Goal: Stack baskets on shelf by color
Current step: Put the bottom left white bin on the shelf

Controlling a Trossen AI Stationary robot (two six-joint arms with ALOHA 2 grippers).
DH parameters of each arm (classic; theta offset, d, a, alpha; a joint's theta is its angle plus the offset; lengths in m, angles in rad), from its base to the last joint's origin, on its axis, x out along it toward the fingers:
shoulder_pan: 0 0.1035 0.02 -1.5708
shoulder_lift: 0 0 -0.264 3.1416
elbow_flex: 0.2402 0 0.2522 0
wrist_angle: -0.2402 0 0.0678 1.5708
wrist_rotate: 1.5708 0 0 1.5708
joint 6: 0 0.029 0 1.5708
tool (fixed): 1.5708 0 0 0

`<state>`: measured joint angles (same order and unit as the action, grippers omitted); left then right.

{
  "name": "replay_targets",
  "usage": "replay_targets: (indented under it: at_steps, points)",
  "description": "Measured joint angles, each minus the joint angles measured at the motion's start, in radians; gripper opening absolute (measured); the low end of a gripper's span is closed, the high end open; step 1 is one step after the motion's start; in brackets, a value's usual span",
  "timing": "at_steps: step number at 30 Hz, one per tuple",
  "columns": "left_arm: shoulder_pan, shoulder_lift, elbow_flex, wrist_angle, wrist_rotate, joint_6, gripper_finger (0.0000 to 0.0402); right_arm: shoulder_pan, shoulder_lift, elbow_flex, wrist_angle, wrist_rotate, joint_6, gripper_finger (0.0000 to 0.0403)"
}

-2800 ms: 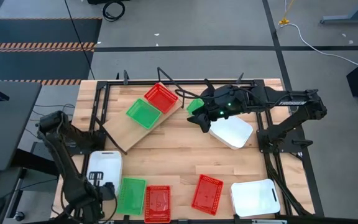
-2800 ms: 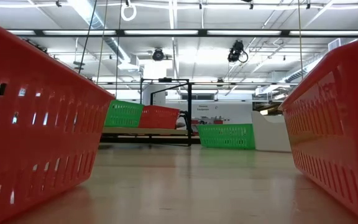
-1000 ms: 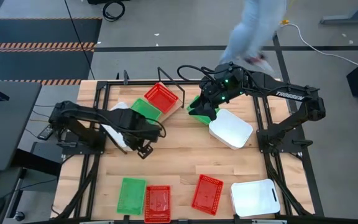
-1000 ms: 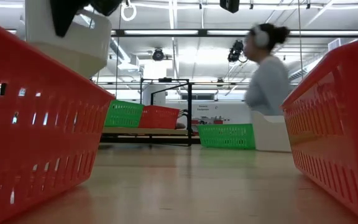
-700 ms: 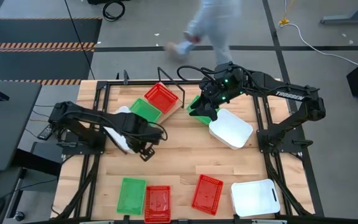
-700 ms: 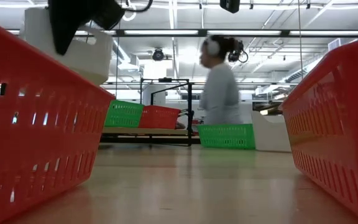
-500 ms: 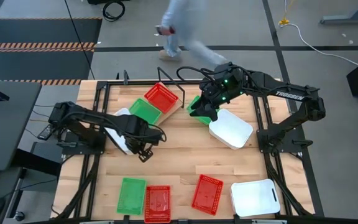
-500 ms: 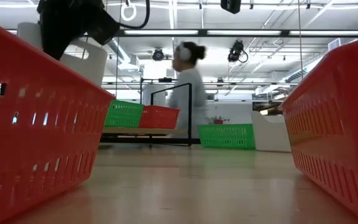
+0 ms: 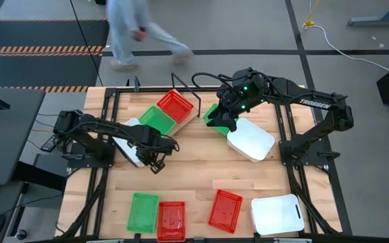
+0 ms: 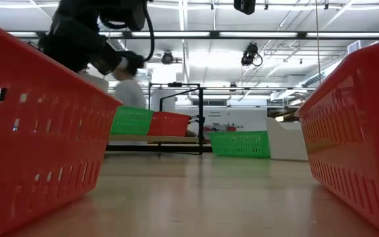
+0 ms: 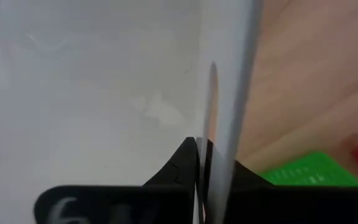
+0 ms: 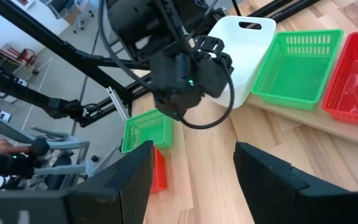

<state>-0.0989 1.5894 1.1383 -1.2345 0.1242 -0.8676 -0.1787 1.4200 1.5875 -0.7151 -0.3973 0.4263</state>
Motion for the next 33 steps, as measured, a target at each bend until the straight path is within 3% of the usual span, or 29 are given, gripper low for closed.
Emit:
replay_targets:
  at_steps: [13,26,33]
  points:
    - [0.046,0.000,-0.080,0.012,-0.033,0.028,0.0017,0.000,0.000,0.000,-0.007,0.000,0.000,0.0226]
    - [0.046,0.000,-0.080,0.008,-0.078,0.067,0.0078,0.000,0.000,0.000,-0.008,0.001,0.017,0.0226]
    - [0.046,0.000,-0.018,-0.060,-0.113,0.128,0.0106,0.000,0.000,0.000,-0.006,0.011,0.016,0.0226]
